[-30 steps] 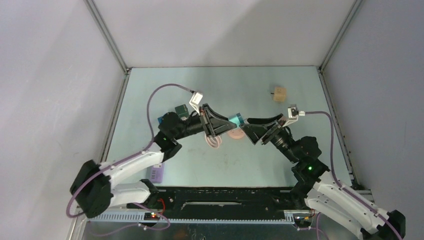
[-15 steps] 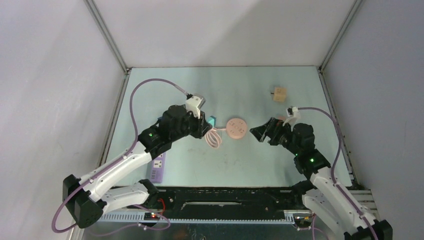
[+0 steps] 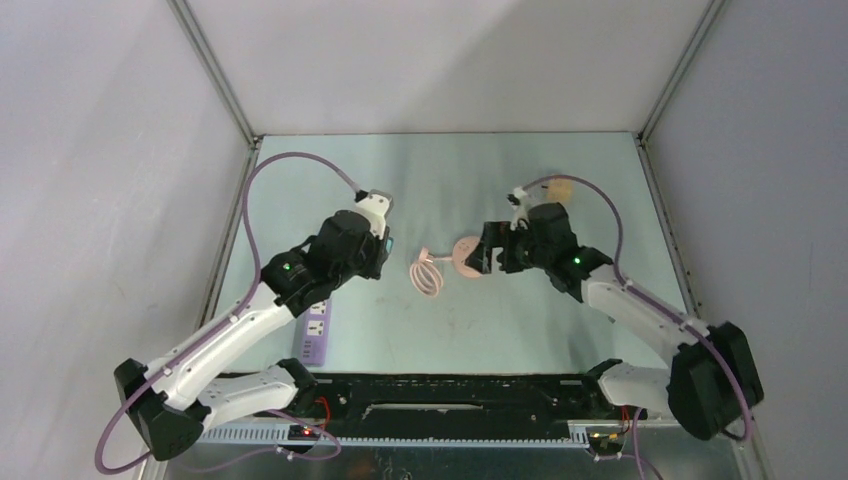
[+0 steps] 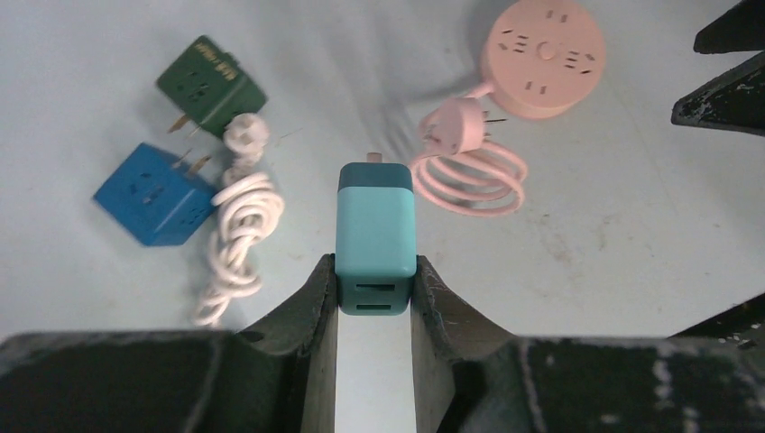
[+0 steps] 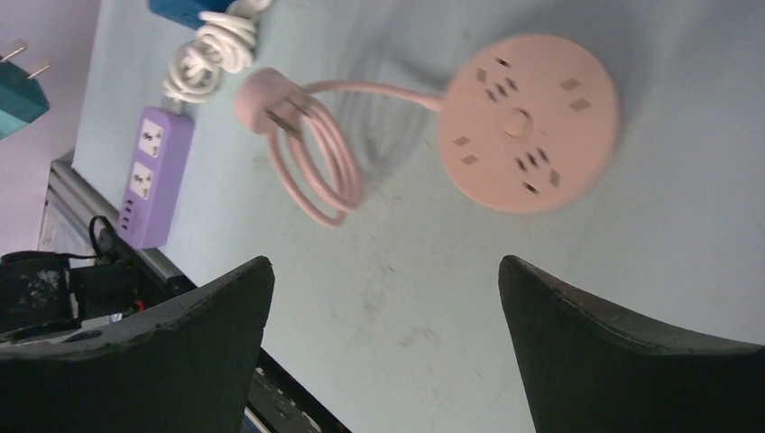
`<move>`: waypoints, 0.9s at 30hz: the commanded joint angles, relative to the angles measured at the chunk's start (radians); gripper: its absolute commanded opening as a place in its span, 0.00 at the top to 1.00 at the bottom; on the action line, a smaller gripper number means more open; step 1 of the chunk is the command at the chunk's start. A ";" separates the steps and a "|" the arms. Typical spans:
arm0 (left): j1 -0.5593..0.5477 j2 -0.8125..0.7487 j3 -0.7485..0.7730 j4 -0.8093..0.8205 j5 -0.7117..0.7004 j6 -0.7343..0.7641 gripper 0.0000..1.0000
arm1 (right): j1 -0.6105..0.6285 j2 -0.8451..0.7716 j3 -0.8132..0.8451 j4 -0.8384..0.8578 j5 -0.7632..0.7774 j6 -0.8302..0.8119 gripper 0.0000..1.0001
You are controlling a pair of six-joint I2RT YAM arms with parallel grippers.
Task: Insert the plug
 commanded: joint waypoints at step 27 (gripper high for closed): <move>0.348 0.167 0.022 -0.382 -0.151 -0.050 1.00 | 0.237 0.361 0.250 0.103 -0.041 -0.030 0.13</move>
